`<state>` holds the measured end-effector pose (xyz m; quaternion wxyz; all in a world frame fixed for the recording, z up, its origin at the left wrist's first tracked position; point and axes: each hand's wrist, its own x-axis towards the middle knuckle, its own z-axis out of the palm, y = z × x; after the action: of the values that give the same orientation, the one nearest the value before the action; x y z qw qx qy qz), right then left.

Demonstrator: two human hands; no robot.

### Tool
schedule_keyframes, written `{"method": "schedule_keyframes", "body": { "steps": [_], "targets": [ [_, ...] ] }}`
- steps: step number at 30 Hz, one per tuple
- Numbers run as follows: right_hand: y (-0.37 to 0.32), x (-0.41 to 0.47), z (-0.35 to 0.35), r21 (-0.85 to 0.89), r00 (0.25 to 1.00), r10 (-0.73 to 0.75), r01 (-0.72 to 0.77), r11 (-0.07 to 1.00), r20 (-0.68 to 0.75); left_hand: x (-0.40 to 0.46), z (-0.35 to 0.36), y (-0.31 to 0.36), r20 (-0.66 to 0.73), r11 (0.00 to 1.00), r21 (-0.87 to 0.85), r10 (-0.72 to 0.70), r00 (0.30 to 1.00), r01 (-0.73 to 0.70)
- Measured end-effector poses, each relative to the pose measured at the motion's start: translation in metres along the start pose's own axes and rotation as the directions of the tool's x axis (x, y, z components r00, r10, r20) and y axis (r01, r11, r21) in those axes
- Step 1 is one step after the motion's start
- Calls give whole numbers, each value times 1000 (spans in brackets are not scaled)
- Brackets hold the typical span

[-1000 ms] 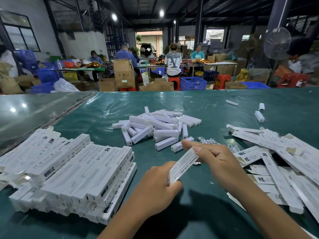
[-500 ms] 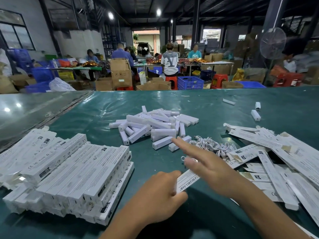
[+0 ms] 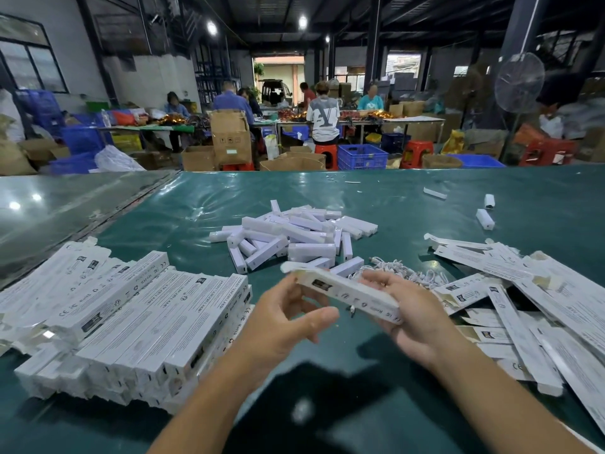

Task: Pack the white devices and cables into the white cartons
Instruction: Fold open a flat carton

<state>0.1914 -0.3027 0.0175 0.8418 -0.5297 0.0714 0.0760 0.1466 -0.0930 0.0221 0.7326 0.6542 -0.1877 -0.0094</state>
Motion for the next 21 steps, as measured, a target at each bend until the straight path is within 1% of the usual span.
{"method": "schedule_keyframes", "body": {
  "steps": [1,2,3,4,5,6,7,8,9,11,13,14,15,16,17,18,19,20,21],
  "targets": [
    [12,-2,6,4,999,36,-36,999,30,0,9,-6,-79,999,24,28,996,-27],
    [23,-6,13,-39,996,63,-61,997,59,-1,17,-10,-128,999,15,54,990,-52],
    [33,-10,20,-142,995,59,-47,989,80,-2,21,-13,-166,996,-4,88,982,-90],
    [41,-12,23,-316,996,-3,33,948,94,-1,23,-12,-209,992,-7,125,970,-129],
    [44,-9,24,-523,985,-122,166,836,118,1,22,-10,-253,988,19,155,955,-155],
    [41,-2,24,-708,952,-262,295,642,159,2,20,-8,-272,985,44,174,946,-168],
    [34,8,23,-819,904,-366,377,432,223,3,18,-7,-269,984,53,180,946,-172],
    [24,22,22,-878,866,-410,409,250,287,4,18,-7,-260,985,39,175,950,-171],
    [14,39,22,-906,854,-393,410,104,341,3,18,-7,-256,987,41,164,953,-158],
    [-6,73,26,-904,872,-241,397,-160,425,1,17,-10,-257,983,133,154,954,-123],
    [-12,101,31,-814,875,-78,408,-414,478,0,16,-16,-246,967,237,148,958,-88],
    [-11,108,35,-755,877,-22,399,-521,479,1,17,-17,-236,964,258,134,963,-71],
    [-9,113,37,-698,876,8,389,-601,482,1,18,-19,-221,963,262,117,968,-56],
    [-7,116,39,-648,868,18,385,-657,497,2,18,-21,-209,965,259,100,973,-44],
    [-5,115,41,-619,855,6,381,-687,519,2,19,-23,-200,966,255,91,976,-38],
    [-6,112,43,-616,841,-27,373,-694,540,3,19,-24,-193,967,253,92,977,-41],
    [-11,108,43,-641,829,-82,362,-677,554,3,19,-25,-186,964,261,99,978,-48],
    [-17,102,41,-703,813,-169,354,-617,558,4,18,-25,-183,960,276,107,977,-53],
    [-23,94,37,-786,783,-295,362,-501,548,3,18,-25,-187,954,294,115,976,-56]
  ]
}}
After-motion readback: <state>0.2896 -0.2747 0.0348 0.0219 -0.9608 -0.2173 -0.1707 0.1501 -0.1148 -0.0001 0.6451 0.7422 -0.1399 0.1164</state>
